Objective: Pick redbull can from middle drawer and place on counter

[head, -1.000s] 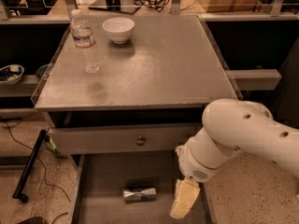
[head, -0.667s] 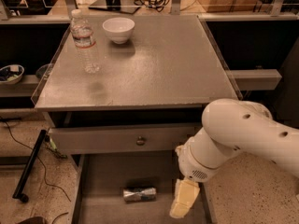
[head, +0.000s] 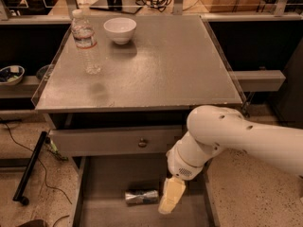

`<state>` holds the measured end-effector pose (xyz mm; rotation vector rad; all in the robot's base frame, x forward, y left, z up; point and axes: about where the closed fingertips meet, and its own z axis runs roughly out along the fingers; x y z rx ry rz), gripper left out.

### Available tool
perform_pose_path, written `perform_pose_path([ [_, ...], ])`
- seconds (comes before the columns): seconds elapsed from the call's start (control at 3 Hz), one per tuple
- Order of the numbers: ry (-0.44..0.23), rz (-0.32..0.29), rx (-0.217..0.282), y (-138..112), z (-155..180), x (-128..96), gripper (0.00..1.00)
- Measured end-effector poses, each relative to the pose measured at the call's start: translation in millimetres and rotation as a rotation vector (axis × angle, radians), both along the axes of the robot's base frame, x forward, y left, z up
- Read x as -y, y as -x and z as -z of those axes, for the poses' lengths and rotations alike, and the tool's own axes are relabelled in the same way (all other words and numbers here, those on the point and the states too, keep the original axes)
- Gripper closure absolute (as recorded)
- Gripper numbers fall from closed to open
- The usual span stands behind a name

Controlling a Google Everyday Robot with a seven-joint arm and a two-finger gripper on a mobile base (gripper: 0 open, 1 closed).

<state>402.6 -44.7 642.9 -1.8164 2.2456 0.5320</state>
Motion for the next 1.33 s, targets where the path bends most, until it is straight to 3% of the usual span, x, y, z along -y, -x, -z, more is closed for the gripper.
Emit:
perform_pose_path([
  [1.33,0.002,0.071,-0.006,4,34,-2,0.00],
])
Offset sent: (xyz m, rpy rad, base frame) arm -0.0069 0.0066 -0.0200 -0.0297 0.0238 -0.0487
